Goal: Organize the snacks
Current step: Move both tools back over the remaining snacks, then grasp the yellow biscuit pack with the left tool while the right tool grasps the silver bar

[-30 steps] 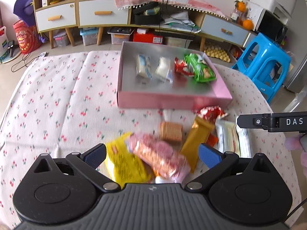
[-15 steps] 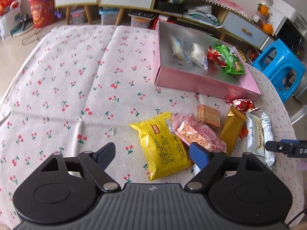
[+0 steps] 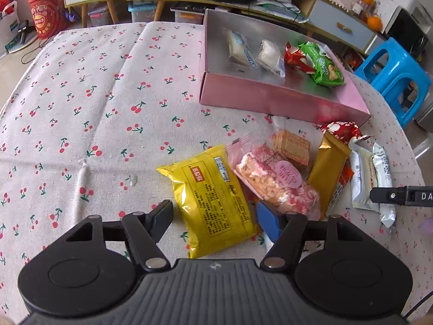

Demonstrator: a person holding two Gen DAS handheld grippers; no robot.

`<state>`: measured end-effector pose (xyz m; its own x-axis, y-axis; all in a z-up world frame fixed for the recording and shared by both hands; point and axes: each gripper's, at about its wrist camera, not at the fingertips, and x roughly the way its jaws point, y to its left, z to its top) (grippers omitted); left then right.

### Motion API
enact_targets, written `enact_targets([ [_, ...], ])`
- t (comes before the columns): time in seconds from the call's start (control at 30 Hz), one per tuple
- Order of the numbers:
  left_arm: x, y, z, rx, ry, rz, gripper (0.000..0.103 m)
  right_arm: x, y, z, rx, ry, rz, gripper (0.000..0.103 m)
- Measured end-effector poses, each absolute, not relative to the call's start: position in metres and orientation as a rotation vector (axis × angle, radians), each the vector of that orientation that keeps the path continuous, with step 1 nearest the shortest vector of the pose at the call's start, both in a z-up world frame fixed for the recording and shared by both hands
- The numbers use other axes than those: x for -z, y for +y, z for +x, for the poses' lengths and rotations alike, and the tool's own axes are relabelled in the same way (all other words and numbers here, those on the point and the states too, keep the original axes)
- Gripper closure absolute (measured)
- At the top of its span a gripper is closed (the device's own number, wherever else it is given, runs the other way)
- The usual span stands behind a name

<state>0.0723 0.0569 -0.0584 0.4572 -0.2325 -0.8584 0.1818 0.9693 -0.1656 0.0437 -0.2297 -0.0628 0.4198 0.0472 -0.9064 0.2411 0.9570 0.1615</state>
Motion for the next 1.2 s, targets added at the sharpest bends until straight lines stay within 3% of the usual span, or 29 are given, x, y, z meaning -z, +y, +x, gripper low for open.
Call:
enact_targets([
  [0.17, 0.055, 0.067, 0.071, 0.245, 1.068, -0.051, 0.043, 0.063, -0.239, 0.042, 0.146, 1.133, 0.304, 0.046],
  [0.6, 0.052, 0.074, 0.072, 0.193, 1.051, -0.048, 0.042, 0.06, -0.25, 0.04, 0.151, 1.12, 0.383, 0.047],
  [0.77, 0.055, 0.073, 0.075, 0.169, 1.059, -0.054, 0.045, 0.063, -0.248, 0.041, 0.156, 1.127, 0.383, 0.067],
  [0.83, 0.054, 0.074, 0.076, 0.154, 1.057, -0.056, 0.053, 0.063, -0.249, 0.041, 0.151, 1.125, 0.391, 0.073],
  [1.2, 0.041, 0.088, 0.074, 0.158, 1.044, -0.118, 0.058, 0.045, -0.247, 0.036, 0.141, 1.065, 0.387, 0.073],
])
